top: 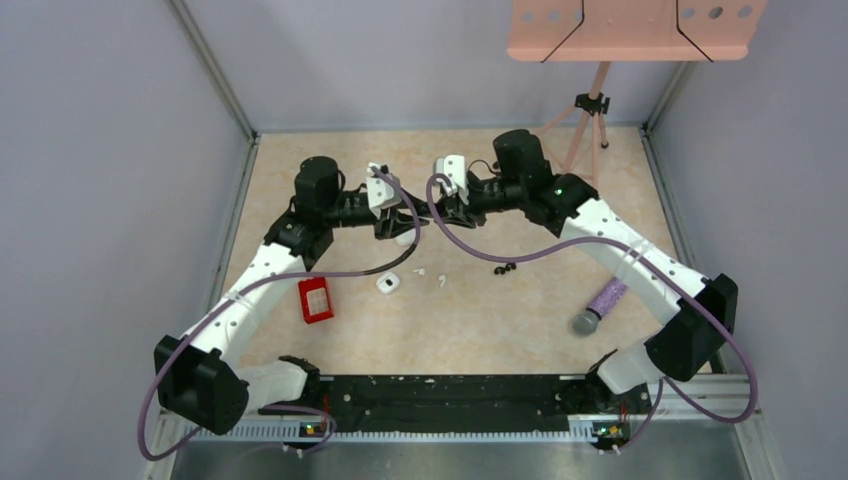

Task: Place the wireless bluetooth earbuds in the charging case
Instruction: Pick up the charging case at the center of the board.

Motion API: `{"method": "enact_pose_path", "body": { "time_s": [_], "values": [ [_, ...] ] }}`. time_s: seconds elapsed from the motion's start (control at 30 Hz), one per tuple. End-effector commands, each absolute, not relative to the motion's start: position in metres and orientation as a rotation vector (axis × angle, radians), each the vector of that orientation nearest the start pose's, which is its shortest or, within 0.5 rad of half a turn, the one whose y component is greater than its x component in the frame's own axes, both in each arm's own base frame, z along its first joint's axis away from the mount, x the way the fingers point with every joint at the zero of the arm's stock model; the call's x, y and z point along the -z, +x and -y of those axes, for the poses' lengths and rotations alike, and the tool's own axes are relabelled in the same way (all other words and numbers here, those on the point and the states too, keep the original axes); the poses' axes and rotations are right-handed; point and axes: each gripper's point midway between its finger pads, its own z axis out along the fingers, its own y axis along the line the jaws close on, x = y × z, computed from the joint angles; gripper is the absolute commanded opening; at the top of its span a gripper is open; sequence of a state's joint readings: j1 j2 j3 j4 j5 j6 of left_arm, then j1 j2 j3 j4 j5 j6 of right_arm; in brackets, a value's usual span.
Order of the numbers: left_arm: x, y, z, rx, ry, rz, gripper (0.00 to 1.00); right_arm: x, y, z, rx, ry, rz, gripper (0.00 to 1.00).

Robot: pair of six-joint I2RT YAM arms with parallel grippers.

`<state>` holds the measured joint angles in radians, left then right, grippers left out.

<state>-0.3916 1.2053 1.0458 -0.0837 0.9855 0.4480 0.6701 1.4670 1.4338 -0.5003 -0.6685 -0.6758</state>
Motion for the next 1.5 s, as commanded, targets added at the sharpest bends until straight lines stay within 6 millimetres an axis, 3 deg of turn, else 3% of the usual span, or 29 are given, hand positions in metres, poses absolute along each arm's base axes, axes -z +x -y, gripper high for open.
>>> {"method": "enact_pose_path", "body": {
  "time_s": [0.0,0.3,0.47,0.8,1.0,1.1,1.17,1.23,1.33,1.47],
  "values": [
    [-0.316,0.272,0.262,0.826,1.309,-1.169,0.38,-0.308,0.275,-0.338,-0.659,-1.573,-1.254,0.18],
    [-0.317,0.272,0.262,0.837,1.309,-1.187,0.35,-0.304,0.275,-0.338,-0.652,-1.585,-1.263,0.18],
    [-0.316,0.269,0.261,0.847,1.304,-1.193,0.41,-0.302,0.276,-0.338,-0.65,-1.585,-1.273,0.17],
    [-0.317,0.27,0.261,0.842,1.293,-1.201,0.39,-0.301,0.276,-0.338,-0.648,-1.584,-1.278,0.17],
    [-0.316,0.27,0.261,0.852,1.292,-1.207,0.35,-0.298,0.276,-0.338,-0.644,-1.585,-1.288,0.17],
    [-0.316,0.267,0.262,0.868,1.302,-1.2,0.22,-0.297,0.276,-0.337,-0.644,-1.583,-1.296,0.17],
    [-0.315,0.265,0.262,0.88,1.31,-1.196,0.09,-0.298,0.277,-0.337,-0.645,-1.574,-1.302,0.21],
    [-0.314,0.262,0.263,0.902,1.303,-1.197,0.01,-0.303,0.278,-0.338,-0.65,-1.545,-1.323,0.31],
    [-0.319,0.262,0.265,0.919,1.262,-1.167,0.0,-0.322,0.276,-0.332,-0.684,-1.494,-1.342,0.51],
    [-0.325,0.261,0.267,0.977,1.169,-1.129,0.0,-0.352,0.278,-0.317,-0.787,-1.396,-1.395,0.6]
  ]
}}
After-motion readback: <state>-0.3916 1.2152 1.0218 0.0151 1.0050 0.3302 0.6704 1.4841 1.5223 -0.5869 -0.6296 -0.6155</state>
